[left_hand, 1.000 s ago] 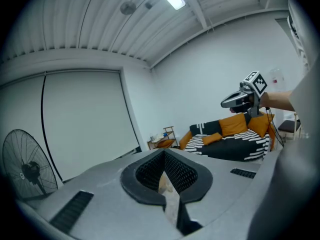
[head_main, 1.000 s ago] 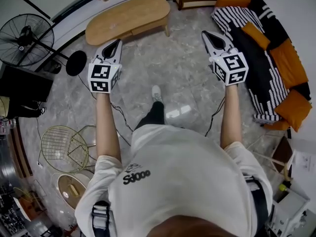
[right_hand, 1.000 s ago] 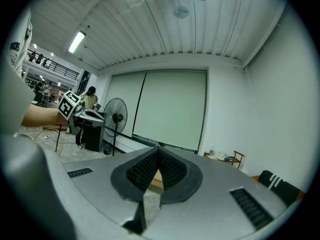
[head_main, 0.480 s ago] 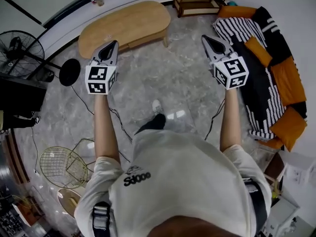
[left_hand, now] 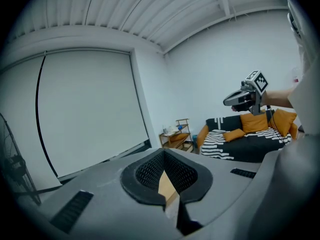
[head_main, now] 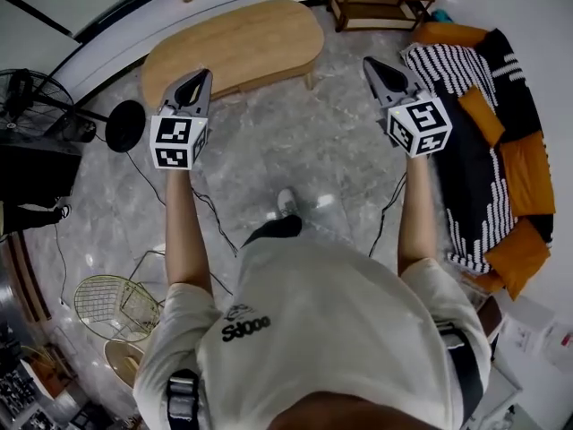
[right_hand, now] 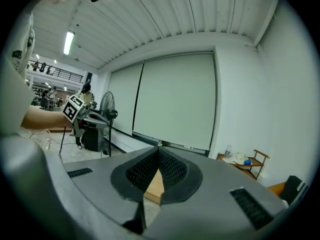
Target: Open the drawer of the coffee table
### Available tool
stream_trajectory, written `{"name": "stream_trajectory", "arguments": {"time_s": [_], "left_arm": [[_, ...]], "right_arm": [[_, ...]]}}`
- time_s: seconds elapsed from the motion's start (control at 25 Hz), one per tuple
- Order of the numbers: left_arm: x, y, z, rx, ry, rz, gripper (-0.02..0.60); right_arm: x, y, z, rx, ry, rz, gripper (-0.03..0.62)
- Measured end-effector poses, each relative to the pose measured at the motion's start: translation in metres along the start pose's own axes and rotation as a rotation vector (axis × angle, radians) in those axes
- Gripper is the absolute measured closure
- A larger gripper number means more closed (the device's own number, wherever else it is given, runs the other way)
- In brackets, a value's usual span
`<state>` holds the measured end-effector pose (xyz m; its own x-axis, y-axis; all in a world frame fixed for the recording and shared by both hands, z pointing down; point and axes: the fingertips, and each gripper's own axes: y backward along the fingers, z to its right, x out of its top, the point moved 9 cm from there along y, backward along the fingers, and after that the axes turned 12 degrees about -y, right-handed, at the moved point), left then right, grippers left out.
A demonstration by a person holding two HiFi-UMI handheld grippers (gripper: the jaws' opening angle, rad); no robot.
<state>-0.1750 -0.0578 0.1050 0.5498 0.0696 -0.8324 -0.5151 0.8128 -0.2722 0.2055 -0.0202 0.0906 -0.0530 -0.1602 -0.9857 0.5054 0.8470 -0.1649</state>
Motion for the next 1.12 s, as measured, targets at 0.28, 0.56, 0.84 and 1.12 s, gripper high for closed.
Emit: {"name": "stream_trajectory", "arguments": {"time_s": [0.28, 0.56, 0.84, 1.12], "left_arm": [[-0.025, -0.036, -0.034, 0.007, 0.03, -0.031, 0.566], [-0.062, -0.064, -0.063, 0.004, 0.107, -0.045, 0.566], [-0.099, -0.11, -0.075, 0.017, 0.143, -0.096, 0.566], [-0.153, -0.17, -0.069, 0.052, 0.134, -0.144, 0.566]], "right_arm": [[-0.006, -0.059, 0.015, 0.006, 0.009, -0.056, 0.589], [-0.017, -0.111, 0.02, 0.006, 0.013, -0.102, 0.589], [-0.039, -0.161, 0.057, 0.013, -0.009, -0.095, 0.589], [-0.1, -0.217, 0.122, -0.017, 0.04, -0.099, 0.589]]}}
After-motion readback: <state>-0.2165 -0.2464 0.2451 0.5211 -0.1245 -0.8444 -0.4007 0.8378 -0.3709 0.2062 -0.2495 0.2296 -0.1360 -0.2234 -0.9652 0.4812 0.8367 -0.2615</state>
